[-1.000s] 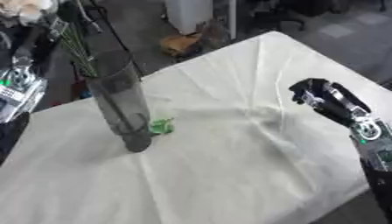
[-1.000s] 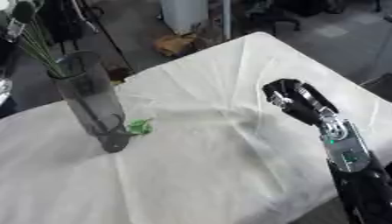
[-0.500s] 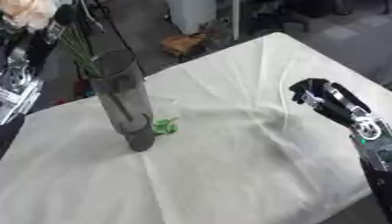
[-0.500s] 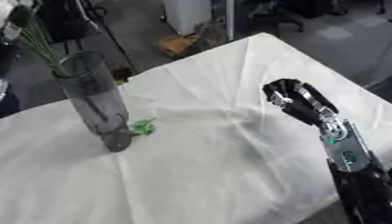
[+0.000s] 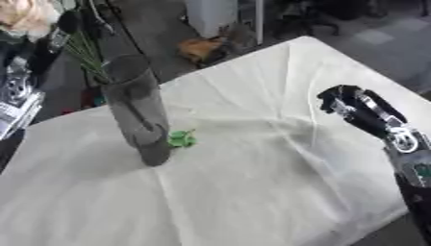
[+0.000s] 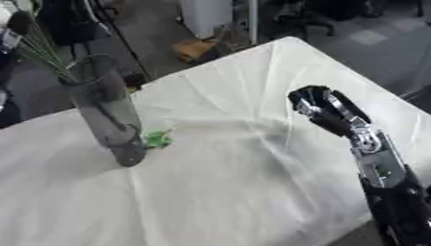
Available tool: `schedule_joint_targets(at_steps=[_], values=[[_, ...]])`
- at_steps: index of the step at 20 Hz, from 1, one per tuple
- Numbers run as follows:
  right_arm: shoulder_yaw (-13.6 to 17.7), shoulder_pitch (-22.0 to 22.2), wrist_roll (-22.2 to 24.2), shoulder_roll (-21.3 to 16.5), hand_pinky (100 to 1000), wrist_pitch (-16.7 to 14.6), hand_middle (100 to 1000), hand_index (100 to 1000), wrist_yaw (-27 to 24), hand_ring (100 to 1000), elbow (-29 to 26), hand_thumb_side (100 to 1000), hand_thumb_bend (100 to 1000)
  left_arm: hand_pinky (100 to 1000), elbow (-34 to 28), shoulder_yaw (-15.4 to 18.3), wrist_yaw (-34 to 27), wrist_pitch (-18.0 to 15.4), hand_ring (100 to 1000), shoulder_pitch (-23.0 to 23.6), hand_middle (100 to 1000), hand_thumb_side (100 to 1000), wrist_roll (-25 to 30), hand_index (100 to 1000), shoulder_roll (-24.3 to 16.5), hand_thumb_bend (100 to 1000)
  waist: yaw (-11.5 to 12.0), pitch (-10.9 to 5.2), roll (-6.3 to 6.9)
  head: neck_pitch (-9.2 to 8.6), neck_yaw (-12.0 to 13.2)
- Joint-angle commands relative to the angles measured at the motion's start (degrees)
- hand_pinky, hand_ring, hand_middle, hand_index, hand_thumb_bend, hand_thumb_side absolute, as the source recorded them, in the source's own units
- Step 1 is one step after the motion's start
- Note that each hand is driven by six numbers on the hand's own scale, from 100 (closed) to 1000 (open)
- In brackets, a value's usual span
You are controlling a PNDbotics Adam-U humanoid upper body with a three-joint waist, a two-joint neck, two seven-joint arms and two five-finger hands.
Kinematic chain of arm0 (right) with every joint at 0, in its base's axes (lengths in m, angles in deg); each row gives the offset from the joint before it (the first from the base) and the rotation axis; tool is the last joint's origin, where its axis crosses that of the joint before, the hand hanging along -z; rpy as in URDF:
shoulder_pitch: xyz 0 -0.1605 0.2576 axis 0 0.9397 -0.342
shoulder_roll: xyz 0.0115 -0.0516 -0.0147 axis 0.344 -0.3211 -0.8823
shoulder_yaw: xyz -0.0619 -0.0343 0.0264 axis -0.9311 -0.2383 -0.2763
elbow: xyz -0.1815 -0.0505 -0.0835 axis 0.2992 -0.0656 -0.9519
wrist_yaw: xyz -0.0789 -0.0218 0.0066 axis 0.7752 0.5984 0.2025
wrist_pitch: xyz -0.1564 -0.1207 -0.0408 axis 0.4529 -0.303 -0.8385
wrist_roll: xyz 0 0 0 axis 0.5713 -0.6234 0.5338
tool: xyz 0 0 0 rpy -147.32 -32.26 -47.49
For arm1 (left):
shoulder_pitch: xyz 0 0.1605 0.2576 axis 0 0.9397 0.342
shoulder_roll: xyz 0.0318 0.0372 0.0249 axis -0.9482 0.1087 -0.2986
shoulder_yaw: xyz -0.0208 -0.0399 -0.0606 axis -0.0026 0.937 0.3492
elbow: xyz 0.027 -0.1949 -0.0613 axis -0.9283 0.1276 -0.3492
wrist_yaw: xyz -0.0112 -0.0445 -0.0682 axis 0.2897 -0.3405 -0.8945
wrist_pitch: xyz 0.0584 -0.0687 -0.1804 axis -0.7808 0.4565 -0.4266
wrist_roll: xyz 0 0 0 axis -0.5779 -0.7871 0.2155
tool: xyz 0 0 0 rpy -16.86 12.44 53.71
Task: Arrange flowers into the vase.
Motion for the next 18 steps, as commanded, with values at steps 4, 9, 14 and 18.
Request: schedule_joint_targets(at_steps=[4, 9, 14, 18], values=[[0.2, -1.2, 0.0, -0.8, 630, -0.3, 527, 719, -0.4, 635, -0.5, 791, 309, 384, 0.1, 0.6, 3.5, 0.4, 448, -1.4, 259, 940, 1.5, 409, -1.8, 933, 0.0, -0.76, -0.64, -0.09, 0.1], [0.3, -1.2, 0.1, -0.8, 630, -0.3, 527, 719, -0.4, 635, -0.6, 792, 308, 465, 0.2, 0.2, 5.8, 0.7, 538, -1.2, 399, 1000, 3.7, 539, -1.6, 958, -0.1, -0.84, -0.50, -0.17, 0.1], [0.3, -1.1, 0.1, -0.8, 630, -0.3, 527, 718, -0.4, 636, -0.6, 793, 306, 509, 0.3, 0.3, 7.4, 1.1, 576, -1.2, 445, 1000, 5.5, 577, -1.5, 952, -0.2, -0.89, -0.42, -0.26, 0.1], [0.3, -1.1, 0.2, -0.8, 630, -0.2, 527, 718, -0.5, 636, -0.7, 794, 304, 546, 0.3, 0.6, 9.1, 1.2, 622, -1.3, 532, 1000, 6.3, 581, -1.4, 954, -0.2, -0.88, -0.38, -0.28, 0.1]])
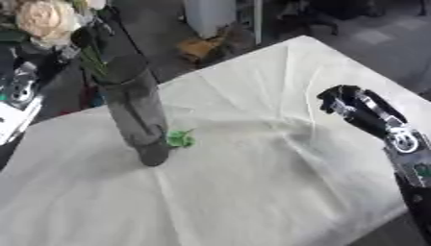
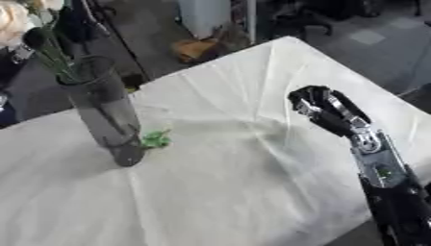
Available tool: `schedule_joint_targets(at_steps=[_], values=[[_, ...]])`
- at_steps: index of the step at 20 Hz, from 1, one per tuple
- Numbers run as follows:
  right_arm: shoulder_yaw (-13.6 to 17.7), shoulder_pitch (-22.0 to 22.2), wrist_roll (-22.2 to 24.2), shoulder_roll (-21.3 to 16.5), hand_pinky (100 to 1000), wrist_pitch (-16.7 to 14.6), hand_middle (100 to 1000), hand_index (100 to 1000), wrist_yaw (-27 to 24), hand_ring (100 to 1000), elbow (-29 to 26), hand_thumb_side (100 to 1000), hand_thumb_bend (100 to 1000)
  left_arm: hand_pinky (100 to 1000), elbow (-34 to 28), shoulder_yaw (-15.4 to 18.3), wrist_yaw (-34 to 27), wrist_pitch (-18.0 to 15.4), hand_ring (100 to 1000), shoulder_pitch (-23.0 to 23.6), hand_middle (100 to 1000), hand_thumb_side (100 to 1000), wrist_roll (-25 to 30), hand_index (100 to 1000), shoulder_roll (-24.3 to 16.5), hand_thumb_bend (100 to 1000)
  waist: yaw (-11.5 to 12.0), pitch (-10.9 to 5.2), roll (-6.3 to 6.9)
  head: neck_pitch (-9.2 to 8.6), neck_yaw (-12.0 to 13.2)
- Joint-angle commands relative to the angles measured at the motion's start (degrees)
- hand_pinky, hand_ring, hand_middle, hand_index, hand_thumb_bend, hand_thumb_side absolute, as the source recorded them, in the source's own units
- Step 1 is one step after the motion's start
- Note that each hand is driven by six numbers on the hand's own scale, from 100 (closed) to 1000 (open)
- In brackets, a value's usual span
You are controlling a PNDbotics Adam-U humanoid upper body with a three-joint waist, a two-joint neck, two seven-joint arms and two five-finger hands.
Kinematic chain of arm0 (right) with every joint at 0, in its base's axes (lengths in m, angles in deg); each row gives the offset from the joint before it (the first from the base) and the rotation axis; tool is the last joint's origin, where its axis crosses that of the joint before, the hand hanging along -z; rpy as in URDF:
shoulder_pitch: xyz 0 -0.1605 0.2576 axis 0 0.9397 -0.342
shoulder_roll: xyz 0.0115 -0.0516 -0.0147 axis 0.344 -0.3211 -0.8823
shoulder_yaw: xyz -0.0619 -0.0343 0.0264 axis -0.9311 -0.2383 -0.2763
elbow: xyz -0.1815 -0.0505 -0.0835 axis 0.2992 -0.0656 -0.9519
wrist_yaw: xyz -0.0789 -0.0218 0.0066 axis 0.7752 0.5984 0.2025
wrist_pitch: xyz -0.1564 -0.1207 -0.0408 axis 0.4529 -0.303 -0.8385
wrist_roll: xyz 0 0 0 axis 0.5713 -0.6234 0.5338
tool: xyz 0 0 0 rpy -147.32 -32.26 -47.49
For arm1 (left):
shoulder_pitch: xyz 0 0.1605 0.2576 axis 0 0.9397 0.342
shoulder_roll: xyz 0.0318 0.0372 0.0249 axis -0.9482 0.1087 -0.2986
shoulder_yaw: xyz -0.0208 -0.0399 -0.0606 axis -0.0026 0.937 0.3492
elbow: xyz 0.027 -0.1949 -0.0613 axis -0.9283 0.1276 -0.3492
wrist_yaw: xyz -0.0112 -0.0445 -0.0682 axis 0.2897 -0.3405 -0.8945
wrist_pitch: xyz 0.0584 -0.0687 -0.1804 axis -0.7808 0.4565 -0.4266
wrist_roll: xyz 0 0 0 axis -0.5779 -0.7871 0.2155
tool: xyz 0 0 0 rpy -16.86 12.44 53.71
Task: Arrange flowers into the vase.
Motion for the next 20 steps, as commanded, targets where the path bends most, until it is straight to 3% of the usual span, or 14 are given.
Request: schedule_joint_targets(at_steps=[1, 9, 20], values=[[0.3, -1.1, 0.0, -0.8, 630, 0.0, 527, 718, -0.5, 636, -0.7, 794, 304, 553, -0.4, 0.7, 1.2, 0.0, 631, -1.3, 543, 1000, 0.5, 586, -1.4, 950, 0.0, -0.86, -0.44, -0.29, 0.1], [0.3, -1.1, -0.1, -0.9, 629, 0.0, 527, 718, -0.5, 636, -0.6, 796, 300, 716, -0.8, 0.9, 4.7, -0.9, 774, -1.1, 732, 1000, 0.2, 684, -1.6, 959, 0.0, -0.69, -0.51, -0.29, 0.2], [0.3, -1.2, -0.2, -0.9, 629, -0.1, 527, 718, -0.5, 636, -0.4, 798, 296, 811, -0.5, 1.8, 12.8, -2.7, 834, -1.0, 808, 1000, 2.2, 792, -1.9, 988, 0.2, -0.54, -0.76, -0.33, 0.3]])
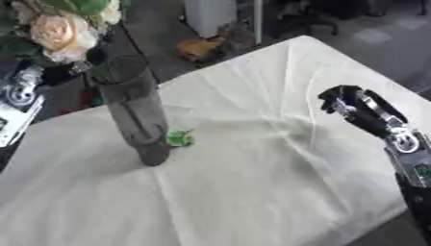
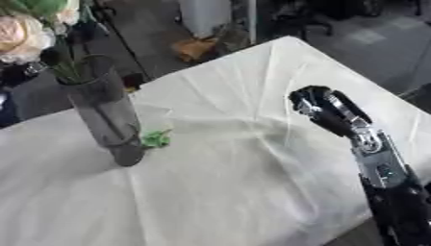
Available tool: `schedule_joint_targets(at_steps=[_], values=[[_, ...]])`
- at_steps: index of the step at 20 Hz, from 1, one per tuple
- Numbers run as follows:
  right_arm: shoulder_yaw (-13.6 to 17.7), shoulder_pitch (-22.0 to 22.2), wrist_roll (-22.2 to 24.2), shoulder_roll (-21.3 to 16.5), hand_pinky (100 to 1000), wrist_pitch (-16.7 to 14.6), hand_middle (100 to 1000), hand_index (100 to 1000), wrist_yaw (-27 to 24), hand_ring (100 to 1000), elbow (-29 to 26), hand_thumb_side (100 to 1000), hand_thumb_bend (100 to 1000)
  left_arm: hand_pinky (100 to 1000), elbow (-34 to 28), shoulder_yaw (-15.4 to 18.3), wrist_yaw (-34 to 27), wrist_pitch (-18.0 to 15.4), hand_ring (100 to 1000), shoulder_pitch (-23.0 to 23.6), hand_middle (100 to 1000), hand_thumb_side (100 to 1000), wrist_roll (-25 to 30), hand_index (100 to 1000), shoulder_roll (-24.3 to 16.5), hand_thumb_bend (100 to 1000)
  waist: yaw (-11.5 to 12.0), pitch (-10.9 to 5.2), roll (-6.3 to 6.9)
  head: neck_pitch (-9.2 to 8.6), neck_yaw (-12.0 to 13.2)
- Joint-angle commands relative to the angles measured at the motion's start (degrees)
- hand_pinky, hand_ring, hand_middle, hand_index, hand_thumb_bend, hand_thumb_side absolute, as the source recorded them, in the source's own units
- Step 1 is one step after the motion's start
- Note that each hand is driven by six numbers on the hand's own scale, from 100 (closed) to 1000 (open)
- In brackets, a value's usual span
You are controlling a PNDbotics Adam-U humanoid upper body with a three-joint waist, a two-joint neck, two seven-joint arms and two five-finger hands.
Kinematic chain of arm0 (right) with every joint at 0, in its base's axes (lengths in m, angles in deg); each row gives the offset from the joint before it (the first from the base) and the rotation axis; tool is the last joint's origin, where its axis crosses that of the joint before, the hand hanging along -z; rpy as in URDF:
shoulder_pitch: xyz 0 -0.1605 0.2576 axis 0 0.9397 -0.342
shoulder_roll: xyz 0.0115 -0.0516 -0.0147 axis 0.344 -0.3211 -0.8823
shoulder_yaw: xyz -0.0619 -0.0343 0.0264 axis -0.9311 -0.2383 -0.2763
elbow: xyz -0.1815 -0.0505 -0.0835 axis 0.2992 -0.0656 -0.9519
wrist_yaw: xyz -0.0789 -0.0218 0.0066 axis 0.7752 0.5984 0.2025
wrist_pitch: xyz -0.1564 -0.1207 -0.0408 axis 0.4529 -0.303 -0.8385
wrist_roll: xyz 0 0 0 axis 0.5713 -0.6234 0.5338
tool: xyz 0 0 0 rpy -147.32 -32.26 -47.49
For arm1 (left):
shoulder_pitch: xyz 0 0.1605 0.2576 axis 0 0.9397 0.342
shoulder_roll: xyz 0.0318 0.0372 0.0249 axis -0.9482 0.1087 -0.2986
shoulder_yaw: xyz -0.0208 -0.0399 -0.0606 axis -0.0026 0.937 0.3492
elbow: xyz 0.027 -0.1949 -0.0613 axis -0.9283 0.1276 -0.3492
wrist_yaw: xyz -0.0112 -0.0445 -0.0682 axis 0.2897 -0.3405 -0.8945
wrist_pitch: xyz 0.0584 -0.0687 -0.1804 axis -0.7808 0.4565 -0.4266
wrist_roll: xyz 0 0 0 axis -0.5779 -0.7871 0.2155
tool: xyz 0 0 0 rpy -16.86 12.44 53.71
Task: Arrange flowers into the vase.
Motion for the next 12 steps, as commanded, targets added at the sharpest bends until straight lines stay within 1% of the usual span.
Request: schedule_joint_targets(at_steps=[1, 3, 7, 12], values=[[0.2, -1.2, -0.2, -0.9, 629, -0.1, 527, 718, -0.5, 636, -0.4, 798, 295, 812, -0.4, 1.2, 1.8, -0.3, 834, -1.0, 809, 1000, 0.9, 798, -1.9, 988, 0.2, -0.61, -0.77, -0.32, 0.2], [0.2, -1.2, -0.2, -0.9, 629, -0.1, 527, 718, -0.5, 636, -0.4, 799, 294, 821, -0.3, 1.4, 2.5, -0.3, 840, -1.0, 817, 1000, 1.2, 820, -1.9, 988, 0.2, -0.60, -0.81, -0.33, 0.2], [0.2, -1.3, -0.2, -0.9, 629, -0.2, 528, 718, -0.5, 637, -0.3, 800, 293, 824, -0.1, 1.5, 3.3, -0.1, 842, -0.9, 821, 1000, 1.7, 826, -1.9, 989, 0.3, -0.54, -0.91, -0.35, 0.2], [0.3, -1.3, -0.3, -0.9, 629, -0.2, 528, 718, -0.5, 637, -0.2, 800, 291, 821, -0.8, 1.4, 2.2, 0.0, 840, -0.3, 819, 1000, 2.1, 828, -2.4, 989, 0.6, -0.46, -1.03, -0.27, 0.2]])
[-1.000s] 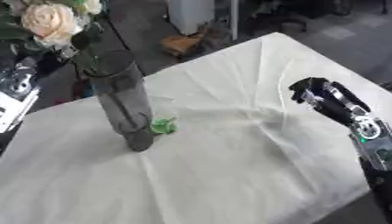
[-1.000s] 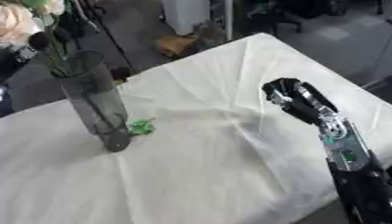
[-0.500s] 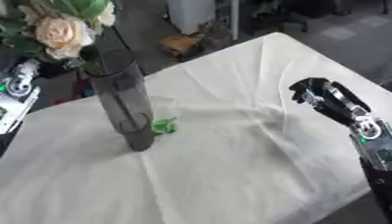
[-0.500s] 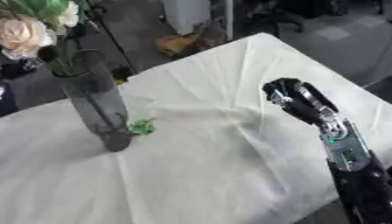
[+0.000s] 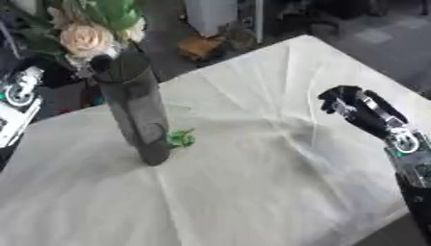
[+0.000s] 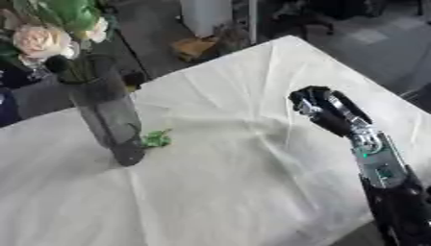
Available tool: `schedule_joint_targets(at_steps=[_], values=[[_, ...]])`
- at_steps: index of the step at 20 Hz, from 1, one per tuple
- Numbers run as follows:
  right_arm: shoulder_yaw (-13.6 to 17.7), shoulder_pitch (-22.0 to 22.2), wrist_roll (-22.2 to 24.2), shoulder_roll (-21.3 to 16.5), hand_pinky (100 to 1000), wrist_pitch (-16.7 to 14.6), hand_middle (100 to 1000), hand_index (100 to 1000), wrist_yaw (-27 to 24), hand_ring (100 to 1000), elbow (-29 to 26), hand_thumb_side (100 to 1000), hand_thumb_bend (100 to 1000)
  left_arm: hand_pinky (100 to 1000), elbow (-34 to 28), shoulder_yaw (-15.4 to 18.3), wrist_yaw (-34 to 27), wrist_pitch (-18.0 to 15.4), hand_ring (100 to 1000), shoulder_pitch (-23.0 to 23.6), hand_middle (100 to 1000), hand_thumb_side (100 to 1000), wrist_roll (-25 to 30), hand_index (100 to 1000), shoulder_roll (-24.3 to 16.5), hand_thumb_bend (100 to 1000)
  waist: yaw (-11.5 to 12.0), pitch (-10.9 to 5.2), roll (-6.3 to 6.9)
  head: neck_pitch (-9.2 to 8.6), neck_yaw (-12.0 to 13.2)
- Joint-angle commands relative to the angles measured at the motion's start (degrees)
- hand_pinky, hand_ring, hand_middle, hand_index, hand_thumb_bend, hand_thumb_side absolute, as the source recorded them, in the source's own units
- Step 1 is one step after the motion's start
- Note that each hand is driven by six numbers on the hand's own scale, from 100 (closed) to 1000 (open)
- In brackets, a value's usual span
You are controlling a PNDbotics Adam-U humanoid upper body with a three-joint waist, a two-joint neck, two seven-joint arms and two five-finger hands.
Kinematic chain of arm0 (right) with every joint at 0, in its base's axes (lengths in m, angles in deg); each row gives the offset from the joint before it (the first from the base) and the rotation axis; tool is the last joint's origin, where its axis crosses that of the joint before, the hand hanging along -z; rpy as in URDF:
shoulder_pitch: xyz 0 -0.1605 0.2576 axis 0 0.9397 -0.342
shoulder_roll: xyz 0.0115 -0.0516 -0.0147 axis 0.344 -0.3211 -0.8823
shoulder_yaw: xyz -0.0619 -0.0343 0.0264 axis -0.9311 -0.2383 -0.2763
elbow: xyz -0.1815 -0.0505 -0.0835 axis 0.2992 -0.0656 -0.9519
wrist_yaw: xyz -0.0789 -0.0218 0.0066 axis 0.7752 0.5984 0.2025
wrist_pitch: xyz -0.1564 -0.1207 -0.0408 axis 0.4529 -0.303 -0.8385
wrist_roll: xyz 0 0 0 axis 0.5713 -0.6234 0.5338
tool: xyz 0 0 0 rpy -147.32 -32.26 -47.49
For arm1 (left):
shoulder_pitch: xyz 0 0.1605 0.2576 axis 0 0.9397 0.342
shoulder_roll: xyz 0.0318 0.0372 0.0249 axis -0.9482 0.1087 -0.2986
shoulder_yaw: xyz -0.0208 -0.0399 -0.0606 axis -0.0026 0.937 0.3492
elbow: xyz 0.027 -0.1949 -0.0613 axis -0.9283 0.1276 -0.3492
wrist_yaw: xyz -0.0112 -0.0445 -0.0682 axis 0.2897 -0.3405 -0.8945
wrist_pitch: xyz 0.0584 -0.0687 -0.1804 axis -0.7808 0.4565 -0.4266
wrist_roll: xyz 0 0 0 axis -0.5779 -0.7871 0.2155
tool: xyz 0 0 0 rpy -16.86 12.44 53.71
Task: Arrange flowers into the vase.
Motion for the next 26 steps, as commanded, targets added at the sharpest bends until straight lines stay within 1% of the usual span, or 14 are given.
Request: schedule_joint_targets(at_steps=[1, 10, 20, 26], values=[[0.3, -1.3, -0.2, -0.9, 629, -0.1, 528, 718, -0.5, 637, -0.5, 800, 291, 818, -1.2, 0.9, -1.0, 0.1, 839, -0.6, 818, 1000, 0.3, 828, -2.4, 989, 0.3, -0.72, -0.75, -0.25, 0.1], [0.3, -1.4, -0.3, -0.8, 630, -0.2, 528, 718, -0.4, 637, -0.3, 801, 287, 805, -1.6, 1.0, -5.0, 1.2, 834, 1.1, 809, 1000, 0.7, 827, -3.5, 986, 1.2, -0.61, -1.38, -0.23, 0.1], [0.3, -1.7, -0.4, -0.6, 630, -0.5, 529, 718, -0.3, 638, 0.1, 803, 284, 802, -1.5, 1.0, -5.7, 1.5, 833, 1.8, 808, 1000, 0.9, 828, -3.9, 983, 1.6, -0.53, -1.98, -0.26, 0.2], [0.2, -1.6, -0.4, -1.0, 630, -0.7, 529, 718, -0.6, 638, 0.2, 804, 283, 802, -1.4, 1.1, -5.6, 1.5, 834, 2.0, 809, 1000, 0.9, 829, -4.0, 981, 1.7, -0.49, -2.10, -0.31, 0.3]])
